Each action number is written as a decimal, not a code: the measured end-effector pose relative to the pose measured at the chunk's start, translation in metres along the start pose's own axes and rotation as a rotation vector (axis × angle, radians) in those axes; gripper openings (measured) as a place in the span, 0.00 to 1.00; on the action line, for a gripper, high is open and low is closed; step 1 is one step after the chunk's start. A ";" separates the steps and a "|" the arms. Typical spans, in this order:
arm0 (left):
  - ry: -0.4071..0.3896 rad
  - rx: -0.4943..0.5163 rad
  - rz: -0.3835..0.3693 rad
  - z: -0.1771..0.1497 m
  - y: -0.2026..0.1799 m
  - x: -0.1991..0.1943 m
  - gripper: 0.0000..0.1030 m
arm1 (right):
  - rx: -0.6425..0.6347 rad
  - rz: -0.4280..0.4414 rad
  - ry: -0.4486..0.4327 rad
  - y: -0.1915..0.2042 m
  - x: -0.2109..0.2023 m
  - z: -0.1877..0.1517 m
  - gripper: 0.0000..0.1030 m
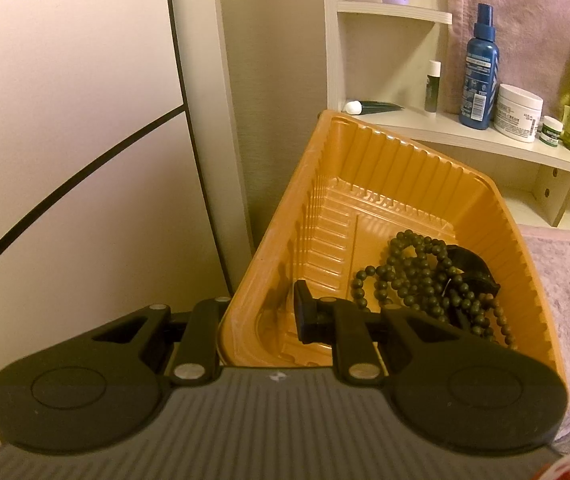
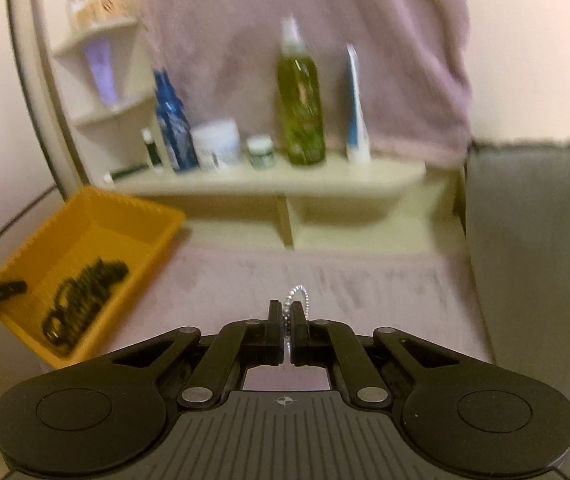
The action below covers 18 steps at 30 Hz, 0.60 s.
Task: Organize jewelry
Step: 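Carry the pearl strand into the orange tray with the right gripper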
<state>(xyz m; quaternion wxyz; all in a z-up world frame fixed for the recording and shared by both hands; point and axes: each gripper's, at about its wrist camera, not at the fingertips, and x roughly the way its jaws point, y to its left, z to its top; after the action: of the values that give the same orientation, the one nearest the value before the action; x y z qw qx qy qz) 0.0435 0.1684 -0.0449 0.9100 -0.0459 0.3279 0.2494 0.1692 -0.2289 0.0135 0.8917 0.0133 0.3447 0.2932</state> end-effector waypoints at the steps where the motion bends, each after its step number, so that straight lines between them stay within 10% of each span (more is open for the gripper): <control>1: 0.000 0.000 -0.001 0.000 0.000 0.000 0.16 | -0.011 0.007 -0.012 0.003 -0.004 0.006 0.03; 18: -0.010 -0.010 -0.024 0.000 0.003 -0.005 0.16 | -0.163 0.207 -0.152 0.077 -0.016 0.082 0.03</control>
<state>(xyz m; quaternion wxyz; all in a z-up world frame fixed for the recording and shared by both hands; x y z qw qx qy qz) 0.0390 0.1688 -0.0418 0.9144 -0.0531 0.3213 0.2403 0.1708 -0.1588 0.1028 0.8782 -0.0016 0.2482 0.4089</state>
